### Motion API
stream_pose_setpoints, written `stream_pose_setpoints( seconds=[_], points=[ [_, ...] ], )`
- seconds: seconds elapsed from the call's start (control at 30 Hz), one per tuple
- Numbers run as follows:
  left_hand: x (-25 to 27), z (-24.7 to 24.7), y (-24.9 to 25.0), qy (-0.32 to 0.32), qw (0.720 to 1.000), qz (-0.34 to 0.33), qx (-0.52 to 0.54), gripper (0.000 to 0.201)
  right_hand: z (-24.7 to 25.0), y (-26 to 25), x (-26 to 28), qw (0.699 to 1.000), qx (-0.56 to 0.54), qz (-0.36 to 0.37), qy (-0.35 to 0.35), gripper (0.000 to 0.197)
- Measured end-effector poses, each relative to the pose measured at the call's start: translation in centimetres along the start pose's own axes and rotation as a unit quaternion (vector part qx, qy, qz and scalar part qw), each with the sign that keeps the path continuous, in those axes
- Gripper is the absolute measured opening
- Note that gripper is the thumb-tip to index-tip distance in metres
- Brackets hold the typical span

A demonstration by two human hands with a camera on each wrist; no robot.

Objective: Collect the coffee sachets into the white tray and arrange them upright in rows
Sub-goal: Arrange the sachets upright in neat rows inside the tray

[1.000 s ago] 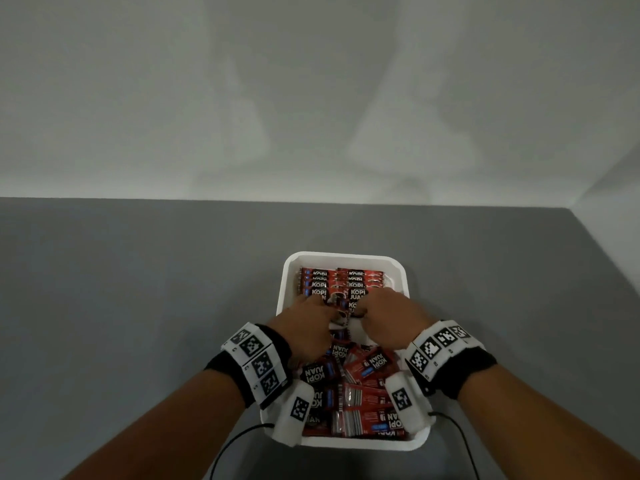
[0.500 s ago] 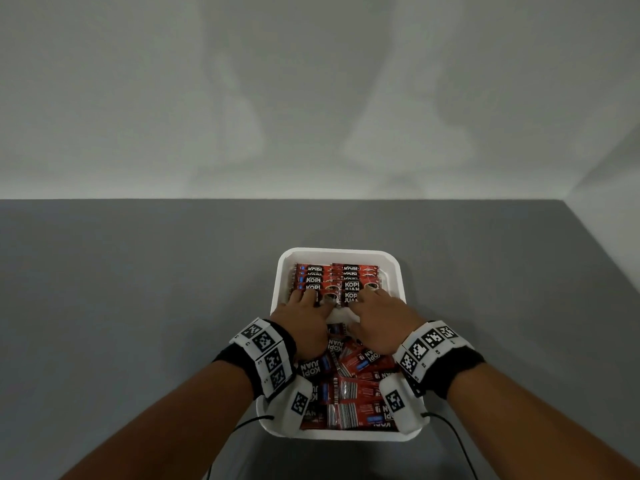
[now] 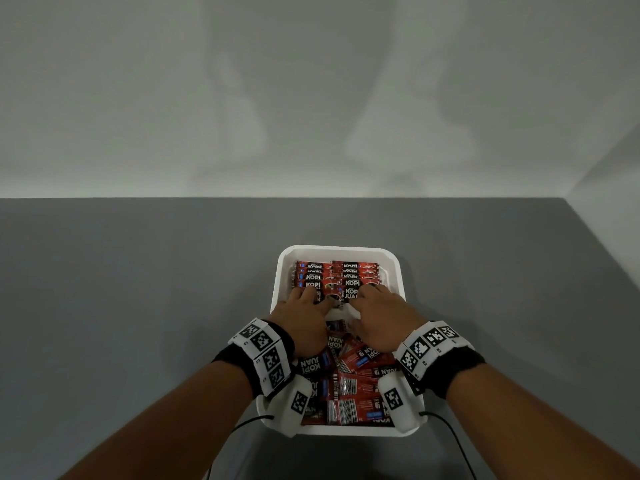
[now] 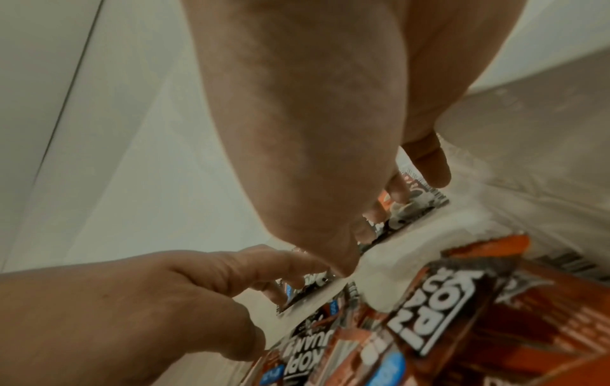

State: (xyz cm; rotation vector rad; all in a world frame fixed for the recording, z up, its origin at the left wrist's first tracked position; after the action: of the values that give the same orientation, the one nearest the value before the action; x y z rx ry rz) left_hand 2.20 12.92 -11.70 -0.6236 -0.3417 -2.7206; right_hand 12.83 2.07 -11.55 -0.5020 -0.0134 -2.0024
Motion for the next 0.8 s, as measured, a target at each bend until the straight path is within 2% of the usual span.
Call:
stream_pose_setpoints(
  seconds=[0.1,0.2,0.33,0.43,0.57,0.67,0.73,0.8],
  points=[
    [-0.1,0.1,-0.2,0.004,1.000,-0.002,0.015,0.070,0.5,0.0,0.2,1.000,-0.026,-0.004,-0.009,0.033],
    [-0.1,0.4,-0.4,0.016,0.997,-0.005,0.074,0.065,1.1,0.4,0.6,0.996,-0.088,-0.012,-0.003,0.029],
    [0.3,0.7,-0.3,-0.009,0.989,-0.004,0.145,0.036,2.3,1.0,2.0,0.989,-0.140,-0.035,0.013,0.041],
    [0.4,0.2,-0.2,-0.037,0.990,-0.019,0.137,0.020,2.4,0.8,3.2,0.991,-0.128,-0.035,-0.034,0.047],
    [0.4,0.3,0.3,-0.038,0.996,-0.036,0.076,0.023,1.8,-0.3,4.2,0.990,-0.089,-0.005,-0.106,0.053],
    [0.1,0.3,0.4,-0.032,0.997,-0.041,0.055,0.030,1.3,-0.7,4.3,0.992,-0.070,0.011,-0.109,0.047],
    [0.0,0.2,0.3,-0.028,0.996,-0.038,0.075,0.020,0.9,-1.0,4.3,0.992,-0.061,0.019,-0.105,0.039],
    [0.0,0.3,0.2,-0.023,0.995,-0.038,0.090,0.007,0.7,-1.1,4.3,0.992,-0.062,0.021,-0.104,0.040]
  ],
)
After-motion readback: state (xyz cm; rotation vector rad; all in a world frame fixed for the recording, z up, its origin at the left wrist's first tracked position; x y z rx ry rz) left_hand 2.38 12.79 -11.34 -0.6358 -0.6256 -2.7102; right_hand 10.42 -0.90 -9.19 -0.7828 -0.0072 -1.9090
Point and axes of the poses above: each hand's wrist, its own x-axis away from the middle knuckle, its own z-axis out of the back of the hand, y = z × x, the point moved 5 cm from there along -x, towards the middle knuckle, and after that the axes turned 1 degree about -x, right-handed, at the moved point
